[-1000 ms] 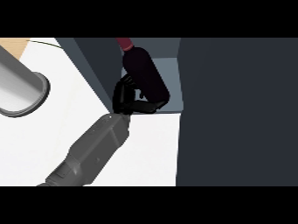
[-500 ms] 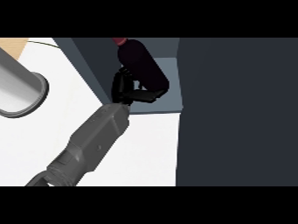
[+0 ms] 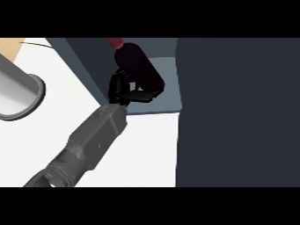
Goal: Pick up the wine, place it into the cabinet and close the cabinet
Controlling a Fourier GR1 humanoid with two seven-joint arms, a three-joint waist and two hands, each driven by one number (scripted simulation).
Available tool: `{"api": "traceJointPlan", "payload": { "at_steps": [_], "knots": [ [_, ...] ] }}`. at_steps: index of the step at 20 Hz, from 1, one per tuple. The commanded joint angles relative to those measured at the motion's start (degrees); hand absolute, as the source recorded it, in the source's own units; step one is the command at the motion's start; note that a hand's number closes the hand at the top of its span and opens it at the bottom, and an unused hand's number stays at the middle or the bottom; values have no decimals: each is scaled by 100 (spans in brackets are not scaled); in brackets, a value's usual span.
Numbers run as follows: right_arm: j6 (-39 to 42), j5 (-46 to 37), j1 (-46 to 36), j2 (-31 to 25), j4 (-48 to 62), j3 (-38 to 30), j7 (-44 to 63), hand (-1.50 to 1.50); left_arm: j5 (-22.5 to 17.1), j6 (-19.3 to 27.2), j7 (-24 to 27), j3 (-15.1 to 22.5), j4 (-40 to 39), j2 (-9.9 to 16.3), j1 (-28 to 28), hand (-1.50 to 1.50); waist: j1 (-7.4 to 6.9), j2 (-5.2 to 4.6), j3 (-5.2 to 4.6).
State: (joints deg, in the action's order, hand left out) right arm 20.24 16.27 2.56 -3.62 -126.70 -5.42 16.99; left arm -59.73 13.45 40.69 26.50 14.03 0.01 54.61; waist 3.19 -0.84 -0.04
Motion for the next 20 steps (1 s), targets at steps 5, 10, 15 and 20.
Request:
{"api": "traceJointPlan", "payload": {
  "at_steps": [5, 10, 15, 20],
  "knots": [
    [-3, -41, -30, -6, -46, 29, -25, -150, -144, -74, 627, -347, -367, -1, 48, 150, 51, -24, -4],
    [-256, -125, -418, -57, 48, 15, 286, -150, 3, -125, 1127, -418, -462, -1, 7, -150, -82, 0, -5],
    [-187, -87, -229, -130, -81, -154, 193, -150, 235, -362, 1257, -356, -101, 73, -72, -150, -234, 58, 1],
    [63, -39, 246, -139, -159, -177, 14, -150, 373, -329, 1143, -213, 486, 258, -590, -150, -358, 116, 7]
  ]
}}
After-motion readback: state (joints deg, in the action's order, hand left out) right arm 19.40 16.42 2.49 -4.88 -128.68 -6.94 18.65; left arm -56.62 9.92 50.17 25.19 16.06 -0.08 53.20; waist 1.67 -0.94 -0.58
